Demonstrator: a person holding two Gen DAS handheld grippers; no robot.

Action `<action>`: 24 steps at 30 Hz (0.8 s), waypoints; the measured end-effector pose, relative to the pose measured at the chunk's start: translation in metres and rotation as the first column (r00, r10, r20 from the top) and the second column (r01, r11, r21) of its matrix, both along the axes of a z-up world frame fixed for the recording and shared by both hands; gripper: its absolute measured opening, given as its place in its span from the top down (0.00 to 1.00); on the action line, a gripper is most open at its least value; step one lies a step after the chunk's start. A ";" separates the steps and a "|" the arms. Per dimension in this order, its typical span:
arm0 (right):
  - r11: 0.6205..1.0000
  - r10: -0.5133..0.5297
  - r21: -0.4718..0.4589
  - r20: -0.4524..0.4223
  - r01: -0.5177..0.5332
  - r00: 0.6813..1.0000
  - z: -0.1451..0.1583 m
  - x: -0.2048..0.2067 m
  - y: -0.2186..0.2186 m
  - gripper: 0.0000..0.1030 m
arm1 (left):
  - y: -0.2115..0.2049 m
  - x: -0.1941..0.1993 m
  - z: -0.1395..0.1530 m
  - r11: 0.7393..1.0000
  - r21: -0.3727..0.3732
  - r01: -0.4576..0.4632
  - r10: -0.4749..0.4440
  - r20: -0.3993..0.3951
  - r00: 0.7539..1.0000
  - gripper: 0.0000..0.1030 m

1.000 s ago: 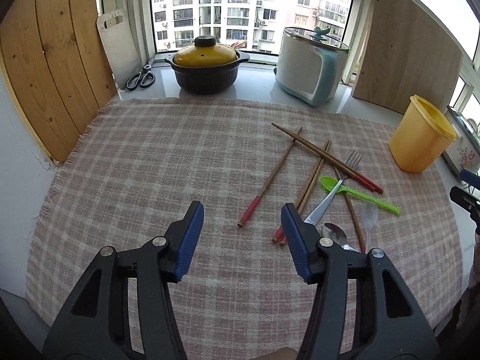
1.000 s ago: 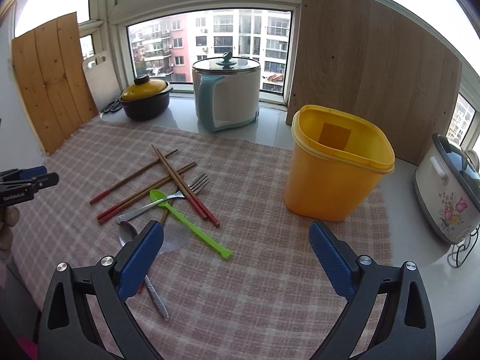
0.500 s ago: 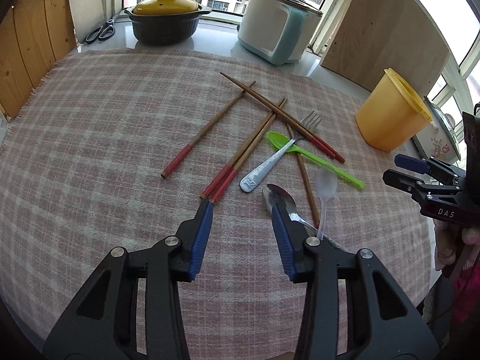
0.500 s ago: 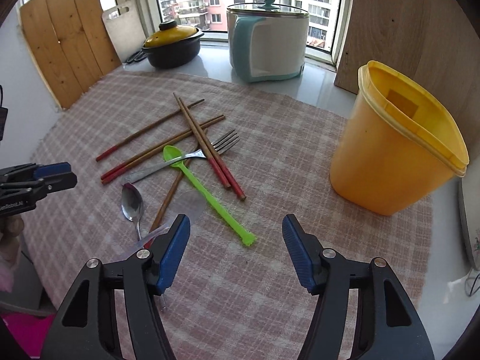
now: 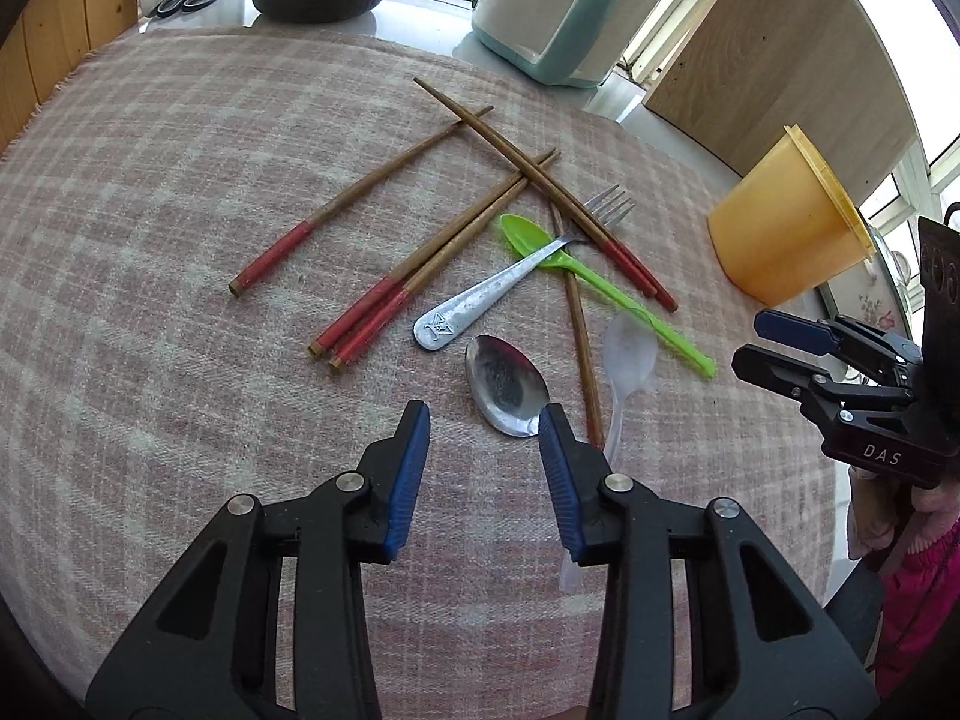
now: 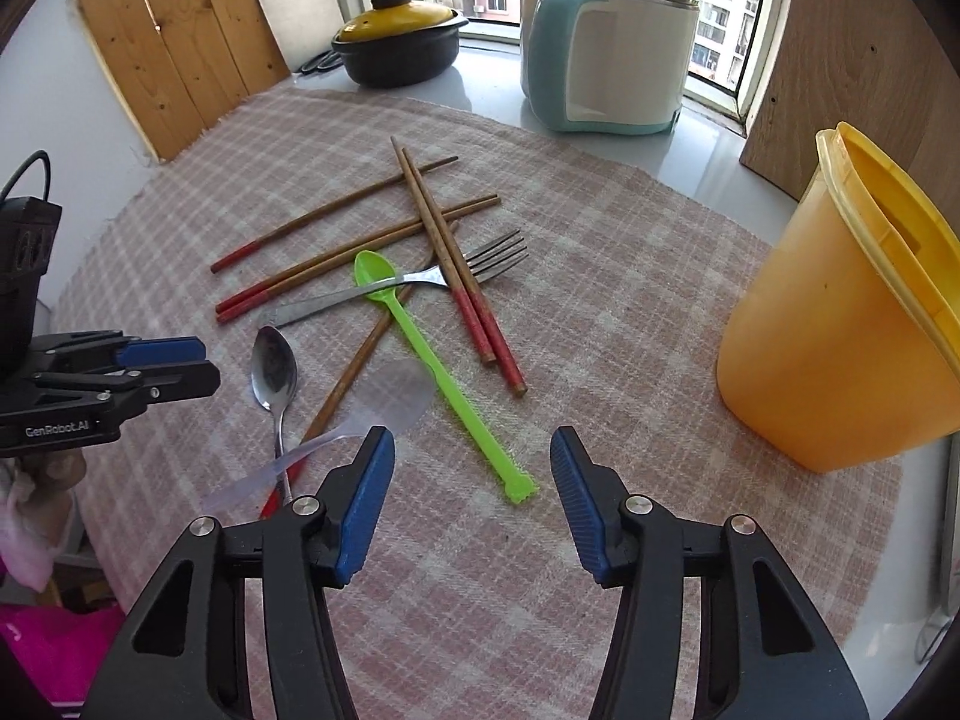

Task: Organize utensils
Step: 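Move the left tool down toward the steel spoon on the cloth, then close the left tool on the steel spoon while the right tool grasps the clear plastic spoon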

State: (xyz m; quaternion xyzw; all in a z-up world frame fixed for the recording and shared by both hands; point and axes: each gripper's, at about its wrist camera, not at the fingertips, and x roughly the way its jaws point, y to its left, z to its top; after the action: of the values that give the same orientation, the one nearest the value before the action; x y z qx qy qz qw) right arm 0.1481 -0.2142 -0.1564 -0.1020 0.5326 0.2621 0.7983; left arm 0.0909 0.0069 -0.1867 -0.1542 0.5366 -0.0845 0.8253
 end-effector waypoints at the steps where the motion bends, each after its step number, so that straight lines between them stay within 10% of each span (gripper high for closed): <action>1: 1.000 -0.002 0.003 -0.002 0.002 1.000 0.000 0.001 0.000 0.51 | 0.000 0.002 -0.002 1.000 0.000 0.004 -0.004 -0.005 1.000 0.63; 13: 0.999 0.024 0.041 -0.110 -0.019 0.994 -0.013 0.004 0.014 0.60 | -0.003 0.017 -0.012 0.999 -0.031 0.015 -0.016 -0.021 1.000 0.67; 24: 0.963 -0.191 0.127 -0.292 0.236 0.937 -0.040 0.014 0.011 0.60 | -0.003 0.023 -0.021 0.997 -0.056 0.052 -0.054 -0.027 0.998 0.78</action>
State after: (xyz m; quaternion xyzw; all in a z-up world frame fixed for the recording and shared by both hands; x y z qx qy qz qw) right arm 0.1617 -0.2034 -0.1960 0.0587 0.6242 0.2274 0.7451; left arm 0.1136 0.0043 -0.2074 -0.1639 0.5499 -0.1190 0.8103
